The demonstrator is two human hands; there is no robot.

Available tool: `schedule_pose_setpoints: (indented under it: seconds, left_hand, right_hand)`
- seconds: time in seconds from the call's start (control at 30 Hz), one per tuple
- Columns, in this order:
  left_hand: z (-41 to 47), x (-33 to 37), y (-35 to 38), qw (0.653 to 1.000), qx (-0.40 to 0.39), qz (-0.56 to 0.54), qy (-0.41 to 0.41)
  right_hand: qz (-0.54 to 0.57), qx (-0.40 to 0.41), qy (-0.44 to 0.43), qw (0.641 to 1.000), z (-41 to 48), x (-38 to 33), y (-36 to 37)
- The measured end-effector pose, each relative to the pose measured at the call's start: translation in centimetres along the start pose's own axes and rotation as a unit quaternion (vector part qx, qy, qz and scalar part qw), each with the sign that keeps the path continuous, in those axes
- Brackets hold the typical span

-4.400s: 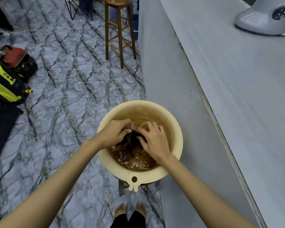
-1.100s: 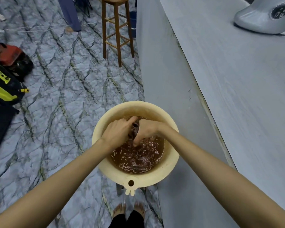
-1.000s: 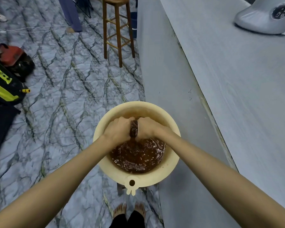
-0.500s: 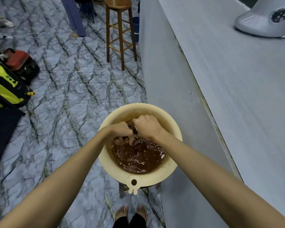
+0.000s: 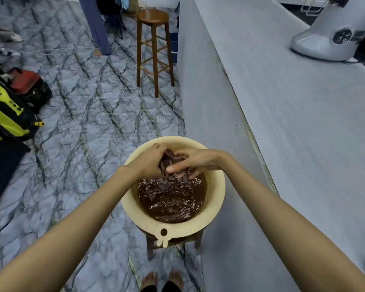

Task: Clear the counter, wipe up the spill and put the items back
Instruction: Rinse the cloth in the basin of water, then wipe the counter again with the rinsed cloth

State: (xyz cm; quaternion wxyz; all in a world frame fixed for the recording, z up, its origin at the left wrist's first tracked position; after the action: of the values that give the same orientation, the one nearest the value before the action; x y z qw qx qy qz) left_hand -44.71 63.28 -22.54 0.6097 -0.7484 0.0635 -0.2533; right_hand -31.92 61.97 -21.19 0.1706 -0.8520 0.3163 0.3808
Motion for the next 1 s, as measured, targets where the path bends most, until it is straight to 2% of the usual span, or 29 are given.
schedule_pose_setpoints:
  seconds: [0.17,0.33,0.37,0.43,0.5,0.6,0.73,0.87,1.0]
  left_hand:
    - [-0.9,0.3,-0.4,0.998,0.024,-0.050,0.021]
    - [-1.7,1.0,-1.9,0.991,0.001,-0.130,0.042]
    - [-2.0,1.0,-2.3,0.981,-0.014,-0.188,0.048]
    - [-2.8,1.2,-3.2,0.938,-0.059,-0.336,0.059]
    - [-3.4,0.9,-3.7,0.902,-0.098,-0.417,0.059]
    - [-4.0,0.8,-4.0,0.903,-0.138,-0.399,0.081]
    - [-4.7,2.6,-4.9,0.917,-0.123,-0.350,0.143]
    - [-5.5,7.2,-5.6,0.905,-0.155,-0.339,0.203]
    - [-7.6,15.6,-5.0,0.871,-0.218,-0.355,0.261]
  right_hand:
    - [0.155,0.130,-0.058,0.978,-0.7,0.9,-1.1]
    - [0.162,0.166,-0.034,0.972,-1.9,0.3,-0.4]
    - [0.160,0.180,-0.036,0.970,-2.3,-0.1,-0.3]
    - [0.147,0.220,-0.041,0.963,-3.4,-0.9,0.1]
    - [0.119,0.263,-0.059,0.956,-4.6,-1.9,0.7]
    - [0.133,0.316,-0.101,0.934,-6.6,-2.8,1.7]
    - [0.230,0.369,-0.141,0.890,-9.9,-2.4,3.9]
    - [0.269,0.427,-0.177,0.845,-15.5,-0.5,6.1]
    - [0.305,0.541,-0.166,0.766,-24.5,4.0,8.5]
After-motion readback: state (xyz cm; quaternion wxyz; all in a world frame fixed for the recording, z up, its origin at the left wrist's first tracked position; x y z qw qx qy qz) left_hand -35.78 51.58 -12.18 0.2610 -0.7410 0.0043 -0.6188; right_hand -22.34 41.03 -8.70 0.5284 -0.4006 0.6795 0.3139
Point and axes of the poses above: each hand's wrist, its own z-axis towards the middle knuckle, its own y-axis out of the palm, x = y × z, the point moved 5 cm from there along z, towards the middle knuckle, and after that the axes turned 13 degrees about z, right-handed, at the moved point
